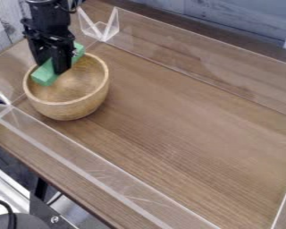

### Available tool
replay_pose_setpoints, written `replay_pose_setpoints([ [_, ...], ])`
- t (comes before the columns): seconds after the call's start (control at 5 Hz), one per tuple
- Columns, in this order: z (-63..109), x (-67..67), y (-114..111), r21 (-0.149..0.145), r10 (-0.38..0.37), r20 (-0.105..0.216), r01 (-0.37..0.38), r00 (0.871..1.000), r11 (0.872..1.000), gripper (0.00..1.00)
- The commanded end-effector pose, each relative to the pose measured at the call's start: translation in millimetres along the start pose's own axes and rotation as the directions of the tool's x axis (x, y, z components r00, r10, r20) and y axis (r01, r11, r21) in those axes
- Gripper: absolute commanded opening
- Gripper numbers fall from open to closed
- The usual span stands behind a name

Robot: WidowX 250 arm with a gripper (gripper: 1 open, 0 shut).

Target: Put the green block in the brown bowl

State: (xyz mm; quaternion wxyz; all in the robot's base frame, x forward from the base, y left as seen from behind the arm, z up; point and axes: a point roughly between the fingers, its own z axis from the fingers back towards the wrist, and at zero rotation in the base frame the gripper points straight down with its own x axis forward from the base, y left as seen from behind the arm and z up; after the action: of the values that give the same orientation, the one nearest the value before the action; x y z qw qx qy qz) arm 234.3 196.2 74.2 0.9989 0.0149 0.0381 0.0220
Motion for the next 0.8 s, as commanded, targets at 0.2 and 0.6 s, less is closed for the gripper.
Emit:
replay_pose_setpoints([
  [0.2, 6.2, 4.3, 1.9, 0.025, -0.002, 0.023, 0.001, 1.000, 1.000, 0.00],
  [0.6, 0.6, 6.3, -2.5, 0.021, -0.010, 0.010, 0.010, 1.000, 1.000, 0.00],
])
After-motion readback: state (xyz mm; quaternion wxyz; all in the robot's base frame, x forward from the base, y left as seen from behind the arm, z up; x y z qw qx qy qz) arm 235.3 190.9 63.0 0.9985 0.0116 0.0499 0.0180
